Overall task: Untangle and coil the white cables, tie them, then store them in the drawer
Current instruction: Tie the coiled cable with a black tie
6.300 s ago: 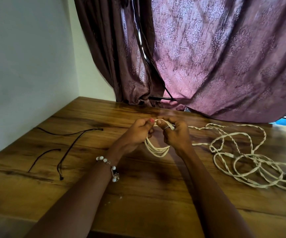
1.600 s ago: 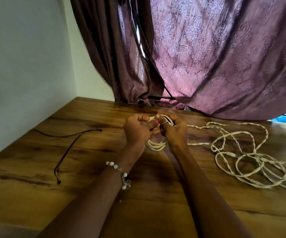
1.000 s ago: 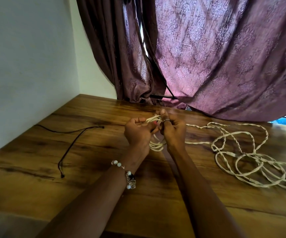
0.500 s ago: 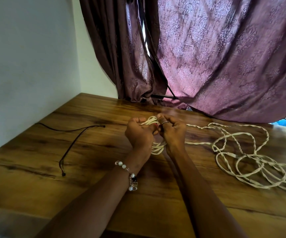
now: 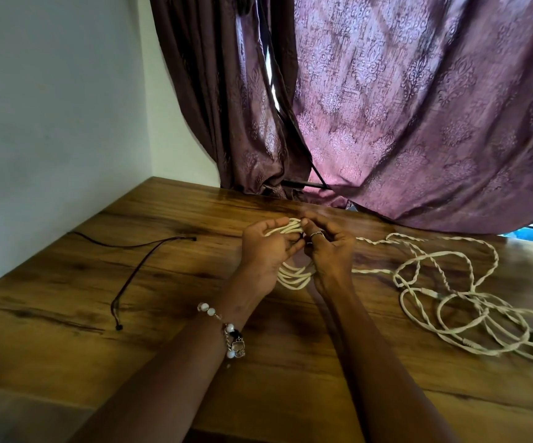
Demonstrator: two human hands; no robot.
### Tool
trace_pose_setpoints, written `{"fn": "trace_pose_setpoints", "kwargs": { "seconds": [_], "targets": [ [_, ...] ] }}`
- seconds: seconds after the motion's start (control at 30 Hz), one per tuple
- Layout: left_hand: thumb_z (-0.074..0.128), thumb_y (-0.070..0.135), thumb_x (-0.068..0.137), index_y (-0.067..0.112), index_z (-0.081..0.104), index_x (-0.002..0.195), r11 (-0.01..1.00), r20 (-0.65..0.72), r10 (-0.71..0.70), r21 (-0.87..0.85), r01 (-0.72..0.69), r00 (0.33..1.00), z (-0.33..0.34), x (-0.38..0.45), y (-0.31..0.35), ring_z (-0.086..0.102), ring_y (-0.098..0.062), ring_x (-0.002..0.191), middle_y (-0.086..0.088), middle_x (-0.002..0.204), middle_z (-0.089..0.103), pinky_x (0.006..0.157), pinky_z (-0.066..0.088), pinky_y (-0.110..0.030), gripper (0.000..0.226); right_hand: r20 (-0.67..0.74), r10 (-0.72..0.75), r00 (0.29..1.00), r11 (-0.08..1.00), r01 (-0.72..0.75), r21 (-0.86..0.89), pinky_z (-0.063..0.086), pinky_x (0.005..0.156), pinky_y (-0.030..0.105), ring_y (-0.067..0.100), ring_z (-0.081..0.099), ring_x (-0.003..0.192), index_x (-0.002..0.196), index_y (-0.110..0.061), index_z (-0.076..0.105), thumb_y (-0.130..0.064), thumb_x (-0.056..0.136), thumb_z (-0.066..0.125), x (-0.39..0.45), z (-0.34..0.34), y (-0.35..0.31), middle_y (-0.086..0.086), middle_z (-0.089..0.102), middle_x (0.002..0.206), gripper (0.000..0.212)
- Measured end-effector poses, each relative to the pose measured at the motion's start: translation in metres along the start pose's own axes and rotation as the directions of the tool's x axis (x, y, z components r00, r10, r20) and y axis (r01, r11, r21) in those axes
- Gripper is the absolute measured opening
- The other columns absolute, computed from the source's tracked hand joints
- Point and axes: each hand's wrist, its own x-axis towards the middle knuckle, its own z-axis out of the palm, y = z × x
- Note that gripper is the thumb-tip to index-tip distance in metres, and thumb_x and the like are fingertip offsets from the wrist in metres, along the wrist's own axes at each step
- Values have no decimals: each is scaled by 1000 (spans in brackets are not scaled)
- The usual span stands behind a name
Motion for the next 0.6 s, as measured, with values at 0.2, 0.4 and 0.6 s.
{"fn": "trace_pose_setpoints", "kwargs": {
  "seconds": [0.2,0.4,0.6],
  "targets": [
    [59,-23,75,-6,64,101,996,126,28,80,-38,992,-3,0,-4,70,-30,85,-22,88,70,83,58,-35,32,-25,23,999,997,-21,72,46,47,18,11,64,67,111,-1,63,4,88,58,2,-3,-5,9,72,94,24],
    [75,-10,69,4,68,82,977,-23,151,154,-145,988,-5,-3,-12,71,-33,82,-20,84,72,80,58,-43,21,-1,76,997,990,-76,115,44,42,16,8,64,64,109,-5,63,5,89,57,-3,1,-8,5,73,93,24],
    [72,-6,76,8,63,85,907,0,336,268,-324,942,-3,-6,-14,72,-28,72,-17,81,72,64,61,-38,20,-32,147,989,979,-141,146,40,39,16,8,59,54,104,-7,67,3,85,63,-6,1,-10,3,72,80,22]
  ]
}}
